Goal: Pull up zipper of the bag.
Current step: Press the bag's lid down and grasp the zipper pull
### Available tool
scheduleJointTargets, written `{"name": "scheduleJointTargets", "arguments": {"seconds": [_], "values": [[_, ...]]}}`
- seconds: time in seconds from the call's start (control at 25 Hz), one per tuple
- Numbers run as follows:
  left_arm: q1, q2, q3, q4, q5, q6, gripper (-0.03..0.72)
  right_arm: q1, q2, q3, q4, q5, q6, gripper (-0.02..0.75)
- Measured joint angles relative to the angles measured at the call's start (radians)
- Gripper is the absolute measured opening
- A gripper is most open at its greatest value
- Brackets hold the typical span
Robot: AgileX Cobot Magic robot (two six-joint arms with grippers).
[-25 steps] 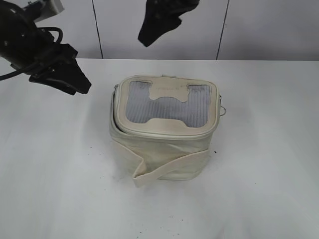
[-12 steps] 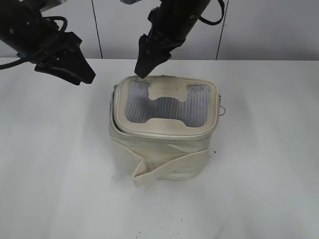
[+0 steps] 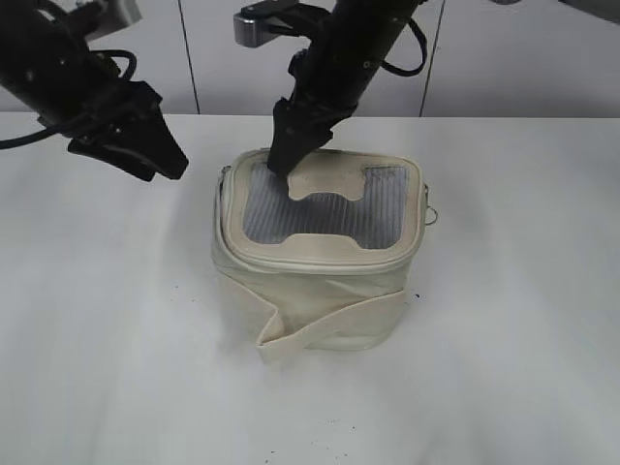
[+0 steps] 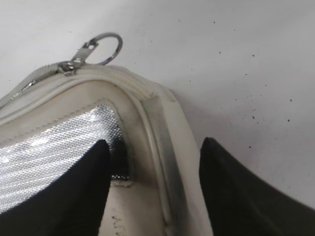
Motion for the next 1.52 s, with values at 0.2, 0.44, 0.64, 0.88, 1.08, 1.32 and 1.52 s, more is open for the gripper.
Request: {"name": "scheduleJointTargets", "arguments": {"seconds": [0.2, 0.44, 0.64, 0.88, 1.08, 1.32, 1.52], "values": [[0.0, 0.033, 0.0, 0.011, 0.001, 0.077, 0.371, 0.0, 0.017, 0.0, 0.013, 0.001, -0.001, 0.368], [0.0, 0.034, 0.0, 0.016, -0.013, 0.233, 0.383, 0.0, 0.02, 0.0, 0.017, 0.008, 0.0, 0.128], [0.0, 0.031, 0.0, 0.049, -0.034, 0.319, 0.501, 0.0, 0.02, 0.0, 0.024, 0.008, 0.002, 0.067], [0.0, 0.001, 0.0, 0.134, -0.09, 0.363, 0.564, 0.0, 0.021, 0.0, 0.025, 0.009, 0.005, 0.055], [-0.037, -0.007, 0.0, 0.152, -0.142, 0.451, 0.567, 0.0, 0.021, 0.0, 0.026, 0.009, 0.009, 0.052], [-0.154, -0.007, 0.0, 0.318, -0.257, 0.563, 0.567, 0.0, 0.021, 0.0, 0.028, 0.009, 0.023, 0.05], [-0.211, -0.007, 0.0, 0.414, -0.268, 0.604, 0.567, 0.0, 0.021, 0.0, 0.028, 0.009, 0.027, 0.05]]}}
